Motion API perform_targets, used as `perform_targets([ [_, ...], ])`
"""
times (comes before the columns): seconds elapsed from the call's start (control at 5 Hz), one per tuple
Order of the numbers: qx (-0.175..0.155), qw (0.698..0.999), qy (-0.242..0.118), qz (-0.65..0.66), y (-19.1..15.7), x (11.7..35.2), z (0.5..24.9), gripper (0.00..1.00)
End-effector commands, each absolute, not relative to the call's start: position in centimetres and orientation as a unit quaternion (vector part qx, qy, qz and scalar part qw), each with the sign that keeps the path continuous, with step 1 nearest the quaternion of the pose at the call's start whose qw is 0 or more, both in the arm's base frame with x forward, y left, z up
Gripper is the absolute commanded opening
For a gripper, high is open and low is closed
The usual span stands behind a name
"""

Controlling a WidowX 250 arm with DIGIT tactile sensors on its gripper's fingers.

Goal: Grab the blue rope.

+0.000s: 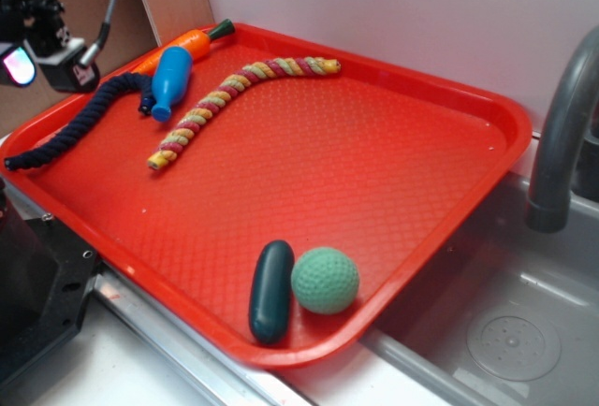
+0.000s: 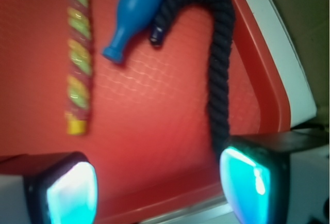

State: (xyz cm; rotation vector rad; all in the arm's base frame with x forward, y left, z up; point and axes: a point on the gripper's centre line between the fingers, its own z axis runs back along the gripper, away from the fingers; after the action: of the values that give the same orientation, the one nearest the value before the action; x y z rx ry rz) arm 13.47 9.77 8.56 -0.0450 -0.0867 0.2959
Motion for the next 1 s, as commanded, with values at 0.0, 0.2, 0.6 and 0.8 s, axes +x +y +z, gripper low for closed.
perform_targets([
  [0.0,-0.018,0.995,-0.036,0.096,11.9,13.5,6.2,1.00],
  [0.2,-0.008,0.997,-0.014,0.071,12.8,13.2,4.7,1.00],
  [0.6,-0.006,0.999,-0.001,0.051,12.9,13.5,2.1,1.00],
  [0.8,-0.014,0.999,-0.001,0.037,12.0,14.0,1.1,1.00],
])
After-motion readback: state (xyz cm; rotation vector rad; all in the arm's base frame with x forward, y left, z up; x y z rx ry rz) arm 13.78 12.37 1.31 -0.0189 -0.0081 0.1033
